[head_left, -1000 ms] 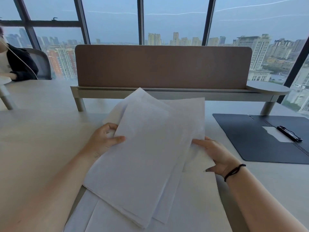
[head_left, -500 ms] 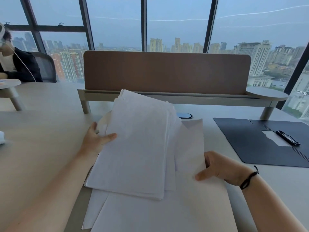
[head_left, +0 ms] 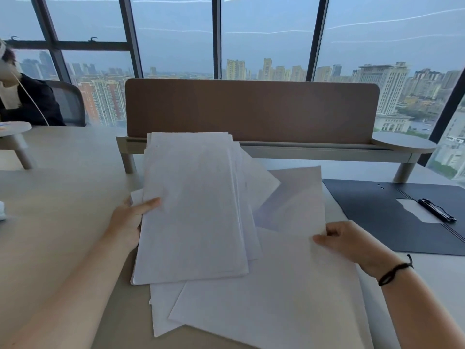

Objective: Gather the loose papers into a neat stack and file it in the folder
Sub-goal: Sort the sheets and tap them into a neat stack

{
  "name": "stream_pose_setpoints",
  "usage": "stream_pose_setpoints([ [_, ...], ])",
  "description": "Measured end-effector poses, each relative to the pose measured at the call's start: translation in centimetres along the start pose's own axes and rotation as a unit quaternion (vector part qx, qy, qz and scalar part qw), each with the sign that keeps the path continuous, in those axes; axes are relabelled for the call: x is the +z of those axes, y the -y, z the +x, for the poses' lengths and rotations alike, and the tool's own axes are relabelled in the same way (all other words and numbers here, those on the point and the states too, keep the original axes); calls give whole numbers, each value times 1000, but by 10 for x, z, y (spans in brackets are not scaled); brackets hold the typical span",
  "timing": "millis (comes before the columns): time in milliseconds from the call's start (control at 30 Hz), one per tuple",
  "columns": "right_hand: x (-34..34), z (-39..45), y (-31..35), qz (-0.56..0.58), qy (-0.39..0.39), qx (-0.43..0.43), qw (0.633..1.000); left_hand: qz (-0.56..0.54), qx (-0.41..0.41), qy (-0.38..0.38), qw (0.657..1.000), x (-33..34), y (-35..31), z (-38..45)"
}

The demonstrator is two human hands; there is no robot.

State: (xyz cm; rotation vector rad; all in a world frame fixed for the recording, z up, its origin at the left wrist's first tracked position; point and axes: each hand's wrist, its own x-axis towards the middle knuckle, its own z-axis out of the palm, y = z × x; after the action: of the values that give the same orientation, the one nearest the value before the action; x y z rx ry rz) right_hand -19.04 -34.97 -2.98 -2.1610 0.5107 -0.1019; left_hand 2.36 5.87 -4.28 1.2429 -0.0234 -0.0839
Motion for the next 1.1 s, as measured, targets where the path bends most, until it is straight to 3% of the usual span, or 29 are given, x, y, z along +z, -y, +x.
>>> stream_pose_setpoints([
  [100, -5, 5, -3, 29, -114, 11, 993, 10, 4, 10, 1000, -7, -3, 0],
  [233, -9, 3, 2, 70, -234, -36, 969, 20, -7, 8, 1000, -7, -5, -3],
  [500, -9, -5, 17, 223, -321, -97, 915, 83, -88, 19, 992, 4, 0, -8],
  [633, 11, -10, 34, 310, -299, -120, 895, 164, -65, 26, 984, 17, 7, -16],
  [767, 43, -19, 75, 172, -253, -233, 923, 208, -50, 33, 976, 36, 16, -24],
  [900, 87, -20, 108, 6, -159, -361, 919, 175, -74, 22, 981, 51, 23, -31],
  [967, 114, -19, 116, -13, -128, -348, 928, 161, -82, 19, 983, 57, 23, -38],
  [1100, 154, -19, 119, 123, -81, -238, 960, 155, -71, 3, 985, 58, 23, -37],
])
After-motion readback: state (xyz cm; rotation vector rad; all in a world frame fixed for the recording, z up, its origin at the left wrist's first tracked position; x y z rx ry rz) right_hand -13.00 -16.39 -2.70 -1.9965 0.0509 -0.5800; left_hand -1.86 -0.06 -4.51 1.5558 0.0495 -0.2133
